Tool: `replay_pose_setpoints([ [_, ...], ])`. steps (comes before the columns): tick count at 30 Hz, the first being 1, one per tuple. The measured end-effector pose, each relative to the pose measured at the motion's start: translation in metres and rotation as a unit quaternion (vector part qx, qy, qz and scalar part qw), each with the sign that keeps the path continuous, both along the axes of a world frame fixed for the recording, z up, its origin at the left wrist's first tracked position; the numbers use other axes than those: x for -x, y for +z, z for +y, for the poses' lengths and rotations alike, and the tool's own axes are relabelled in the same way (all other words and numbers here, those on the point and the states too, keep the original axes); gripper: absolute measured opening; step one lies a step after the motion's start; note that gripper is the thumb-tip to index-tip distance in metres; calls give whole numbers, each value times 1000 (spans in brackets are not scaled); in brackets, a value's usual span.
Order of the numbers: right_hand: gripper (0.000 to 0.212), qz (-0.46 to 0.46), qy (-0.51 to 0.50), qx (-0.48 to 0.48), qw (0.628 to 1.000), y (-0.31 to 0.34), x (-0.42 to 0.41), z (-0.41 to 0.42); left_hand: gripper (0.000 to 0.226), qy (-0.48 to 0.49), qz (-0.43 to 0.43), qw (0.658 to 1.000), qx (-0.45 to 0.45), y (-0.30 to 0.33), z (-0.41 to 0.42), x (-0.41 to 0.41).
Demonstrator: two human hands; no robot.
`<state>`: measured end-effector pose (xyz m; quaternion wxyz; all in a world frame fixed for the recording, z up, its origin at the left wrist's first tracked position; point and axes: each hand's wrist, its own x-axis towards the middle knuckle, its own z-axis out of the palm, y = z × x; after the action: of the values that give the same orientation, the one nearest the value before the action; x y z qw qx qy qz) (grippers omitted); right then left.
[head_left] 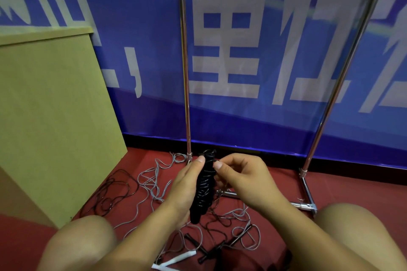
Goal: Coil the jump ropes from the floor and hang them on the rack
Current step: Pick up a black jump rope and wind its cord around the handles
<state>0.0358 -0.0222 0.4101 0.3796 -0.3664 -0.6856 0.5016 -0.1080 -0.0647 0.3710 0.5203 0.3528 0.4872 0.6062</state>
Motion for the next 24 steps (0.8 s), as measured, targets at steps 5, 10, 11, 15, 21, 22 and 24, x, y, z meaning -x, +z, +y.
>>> replay_pose_setpoints([
  [5, 13, -22, -37, -61, 997, -2, -1, -1, 30, 47, 156, 987, -2, -7, 1, 5],
  [10, 11, -25, -47, -103, 993, -2, -2, -2, 37, 43, 199, 978, -33, -6, 0, 5],
  [11, 11, -24, -47, -97, 994, -3, -3, -2, 35, 41, 200, 978, -32, -6, 0, 5],
  [15, 6, 10, -50, -17, 999, -2, -1, 1, 27, 63, 235, 970, -23, -4, -1, 6],
  [21, 8, 56, -55, -6, 997, -2, 0, 2, 28, 68, 319, 945, -26, -8, -2, 5],
  [22, 8, 53, -49, -20, 997, -2, 0, 2, 25, 67, 326, 943, -28, -8, -2, 5],
  [24, 10, 38, -36, -54, 997, -3, -1, 0, 24, 65, 329, 942, -27, -6, -3, 5],
])
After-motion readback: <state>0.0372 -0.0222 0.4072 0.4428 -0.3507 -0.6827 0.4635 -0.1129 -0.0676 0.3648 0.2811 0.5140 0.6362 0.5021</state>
